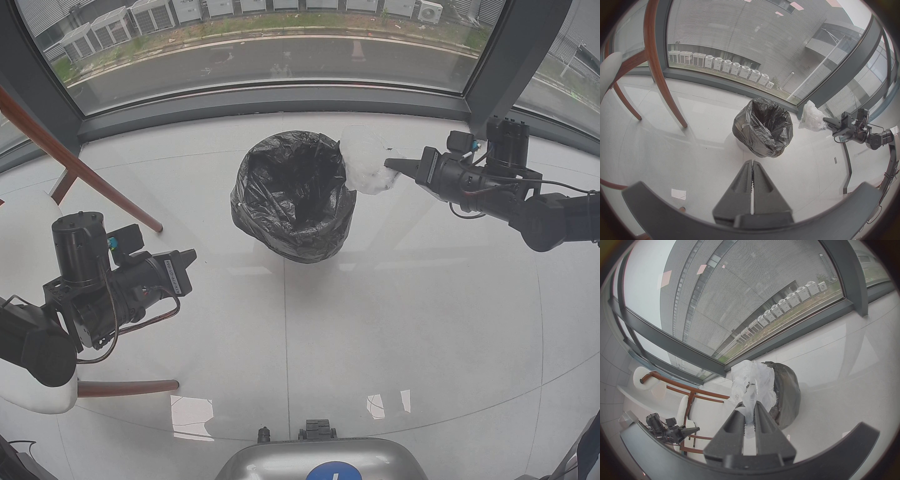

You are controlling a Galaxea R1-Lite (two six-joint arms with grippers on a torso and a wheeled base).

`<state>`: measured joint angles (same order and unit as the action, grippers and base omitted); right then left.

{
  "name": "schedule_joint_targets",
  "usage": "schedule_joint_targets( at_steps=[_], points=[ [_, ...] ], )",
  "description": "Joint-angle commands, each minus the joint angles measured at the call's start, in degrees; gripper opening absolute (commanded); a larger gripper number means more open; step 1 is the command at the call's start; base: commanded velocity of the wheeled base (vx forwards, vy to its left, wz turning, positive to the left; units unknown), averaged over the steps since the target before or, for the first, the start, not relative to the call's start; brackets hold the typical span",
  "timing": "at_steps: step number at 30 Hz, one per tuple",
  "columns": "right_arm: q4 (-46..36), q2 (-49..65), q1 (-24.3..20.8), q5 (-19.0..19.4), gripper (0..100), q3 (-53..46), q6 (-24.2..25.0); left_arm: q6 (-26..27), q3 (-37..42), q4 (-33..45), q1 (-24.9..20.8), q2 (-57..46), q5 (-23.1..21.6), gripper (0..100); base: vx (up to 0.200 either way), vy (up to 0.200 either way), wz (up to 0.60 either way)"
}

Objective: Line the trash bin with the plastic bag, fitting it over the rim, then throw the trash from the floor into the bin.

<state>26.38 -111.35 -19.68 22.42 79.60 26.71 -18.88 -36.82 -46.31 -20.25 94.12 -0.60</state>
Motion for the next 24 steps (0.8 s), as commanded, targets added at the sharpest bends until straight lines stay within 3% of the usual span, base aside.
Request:
schedule_joint_targets(
  at_steps=[1, 10, 14, 15, 18, 24],
  points=[
    [0.43, -6.34, -2.03, 0.17, 0, 6.53, 1.33, -0.01, 0.34, 0.08, 0.12, -0.17, 0.07, 0, 0.000, 0.000, 0.00],
    [7.11, -11.70, -4.23, 0.78, 0, 9.16, 2.03, -0.01, 1.48, -0.01, 0.12, -0.34, 0.07, 0, 0.000, 0.000, 0.00],
    [9.83, -11.96, -5.29, 2.89, 0, 8.73, 3.17, -0.01, 1.48, -0.09, 0.12, -0.26, 0.07, 0, 0.000, 0.000, 0.00],
    [10.18, -12.31, -5.46, 3.07, 100, 9.16, 4.14, -0.01, 1.48, -0.09, 0.12, -0.26, -0.02, 0, 0.000, 0.000, 0.00],
    [10.53, -12.49, -5.64, 3.07, 100, 9.60, 7.04, -0.01, 1.48, -0.09, 0.12, -0.26, -0.02, 0, 0.000, 0.000, 0.00],
    [13.70, -11.96, -5.46, 3.16, 100, 7.58, 7.57, -0.01, 1.66, -0.09, 0.12, -0.26, 0.07, 0, 0.000, 0.000, 0.00]
  ],
)
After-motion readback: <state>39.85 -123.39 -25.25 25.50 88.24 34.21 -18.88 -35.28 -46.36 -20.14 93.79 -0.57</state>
